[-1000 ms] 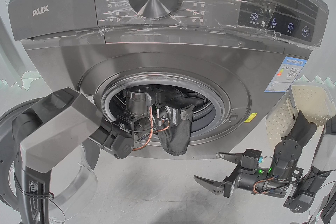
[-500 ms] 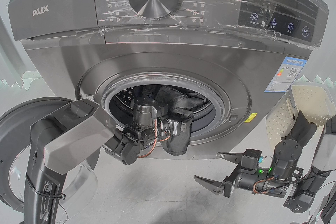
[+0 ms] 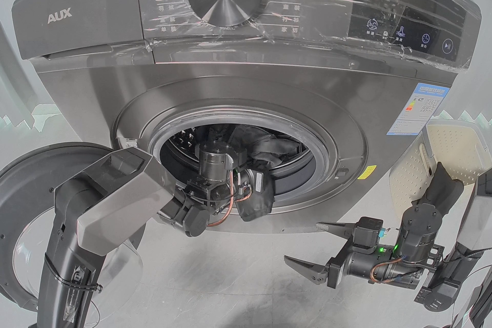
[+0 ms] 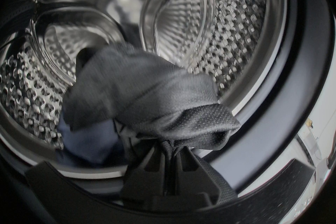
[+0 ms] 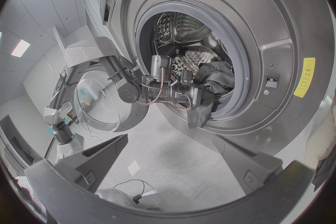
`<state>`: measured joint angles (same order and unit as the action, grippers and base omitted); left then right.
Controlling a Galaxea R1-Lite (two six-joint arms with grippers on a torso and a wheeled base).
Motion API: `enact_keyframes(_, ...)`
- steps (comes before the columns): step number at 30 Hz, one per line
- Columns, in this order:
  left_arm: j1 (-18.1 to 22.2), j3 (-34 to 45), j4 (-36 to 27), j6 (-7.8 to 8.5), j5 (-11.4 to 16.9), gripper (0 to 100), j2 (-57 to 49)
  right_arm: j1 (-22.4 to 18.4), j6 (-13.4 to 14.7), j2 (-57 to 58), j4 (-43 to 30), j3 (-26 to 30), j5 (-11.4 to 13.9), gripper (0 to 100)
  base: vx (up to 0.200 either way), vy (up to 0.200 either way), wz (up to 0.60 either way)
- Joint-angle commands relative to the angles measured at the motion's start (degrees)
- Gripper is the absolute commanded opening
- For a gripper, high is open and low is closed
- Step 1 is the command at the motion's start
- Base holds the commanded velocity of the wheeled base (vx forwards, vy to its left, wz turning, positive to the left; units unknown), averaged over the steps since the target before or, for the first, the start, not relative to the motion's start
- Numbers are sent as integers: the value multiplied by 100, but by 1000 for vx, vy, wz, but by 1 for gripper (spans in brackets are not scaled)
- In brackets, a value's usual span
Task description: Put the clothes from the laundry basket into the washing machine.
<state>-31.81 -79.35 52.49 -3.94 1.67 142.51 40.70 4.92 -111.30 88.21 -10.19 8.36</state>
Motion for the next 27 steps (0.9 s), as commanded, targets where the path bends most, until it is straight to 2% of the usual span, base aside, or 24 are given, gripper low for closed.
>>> enact_keyframes(1,122,-810,112,-90,-308,0,146,8,0,3,3,-18,-1,100,0,0,0)
enact_keyframes(3,157,-1162,130,-125,-431,0,242,8,0,3,3,-27,-1,100,0,0,0)
enact_keyframes(5,254,-1689,130,-186,-668,0,427,8,0,3,3,-27,-1,100,0,0,0)
enact_keyframes(8,280,-2093,130,-230,-800,0,603,8,0,-6,3,-27,-1,100,0,0,0)
enact_keyframes(13,368,-3429,51,-239,-1081,0,1236,-1,0,-6,3,-27,7,100,0,0,0)
enact_keyframes(15,438,-3524,7,-239,-1178,0,1385,-10,0,-6,3,-27,7,100,0,0,0)
enact_keyframes(27,394,-3524,59,-301,-1204,0,1411,-10,0,-15,3,-36,7,100,0,0,0)
